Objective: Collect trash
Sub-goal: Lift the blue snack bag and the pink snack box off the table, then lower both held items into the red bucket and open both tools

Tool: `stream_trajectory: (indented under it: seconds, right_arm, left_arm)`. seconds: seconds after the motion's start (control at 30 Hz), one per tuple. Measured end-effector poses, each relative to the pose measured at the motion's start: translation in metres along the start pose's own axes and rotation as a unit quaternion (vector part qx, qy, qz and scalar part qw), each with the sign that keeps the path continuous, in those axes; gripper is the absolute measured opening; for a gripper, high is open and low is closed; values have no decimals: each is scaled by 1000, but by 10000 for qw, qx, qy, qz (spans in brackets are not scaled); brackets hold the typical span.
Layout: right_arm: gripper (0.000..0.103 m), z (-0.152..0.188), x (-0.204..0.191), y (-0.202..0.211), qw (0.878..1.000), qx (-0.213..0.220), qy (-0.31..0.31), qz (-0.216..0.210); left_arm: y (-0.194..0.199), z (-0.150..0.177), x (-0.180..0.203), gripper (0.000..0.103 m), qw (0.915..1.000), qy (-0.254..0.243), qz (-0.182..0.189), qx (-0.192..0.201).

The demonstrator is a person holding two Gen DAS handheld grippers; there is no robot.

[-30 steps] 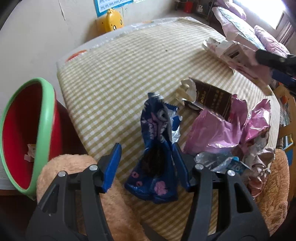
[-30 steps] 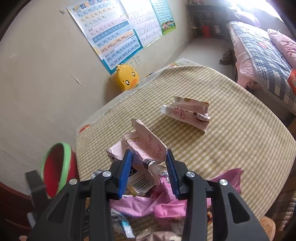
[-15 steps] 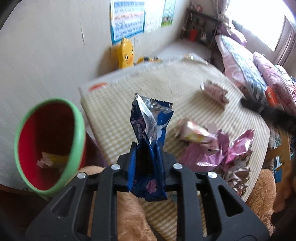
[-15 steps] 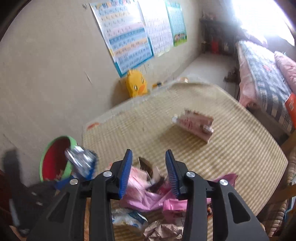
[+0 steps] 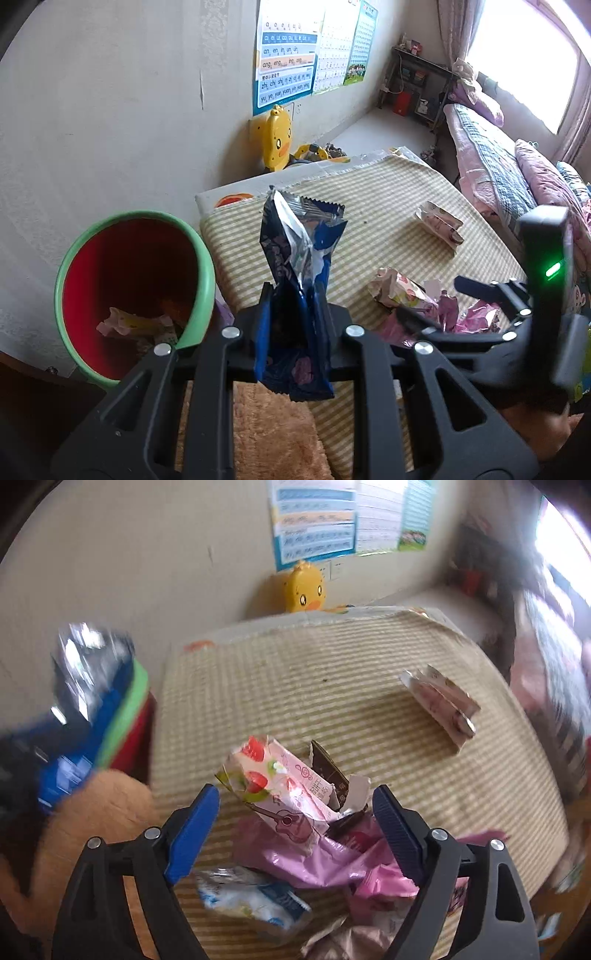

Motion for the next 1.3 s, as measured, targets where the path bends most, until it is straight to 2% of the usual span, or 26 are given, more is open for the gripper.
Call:
stream_trajectory:
  seconds: [0.07,0.13,0.4,0.53,0.97,1.3]
  right_arm:
    - [37,3,2,-3,9998,-68,-134,-119]
    - [30,4,8,4,9989,42,-350,-298]
    - [30,-3,23,54,9931,720,-773,-512]
    - [30,-6,22,63,9909,867,-824,-621]
    - [30,-7,24,83,9867,1070,-1011,-694]
    - [30,-21,1,90,9873,1131,-802,-781]
  left_arm:
    - [3,1,0,21,9999,-52,-62,61]
    - [3,1,0,21,9999,-93,-92,89]
    - [0,2,-2,21,9999,-60,-30,74]
    - [-1,0,-5,21,9999,-68,-109,103]
    - [7,-4,-14,21,9990,-29,-334,289]
    - [16,-7,-50,21,9960,228,-701,502]
Point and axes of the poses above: each gripper's, at about its wrist camera, not at the fingertips, and y roughly against the way its jaws point, x to its right, z to its underside, the point moved 1 cm from there along -y, roughly the way its jaws point, and after that the axes turned 5 degrees about -x, right-handed, at the moved point
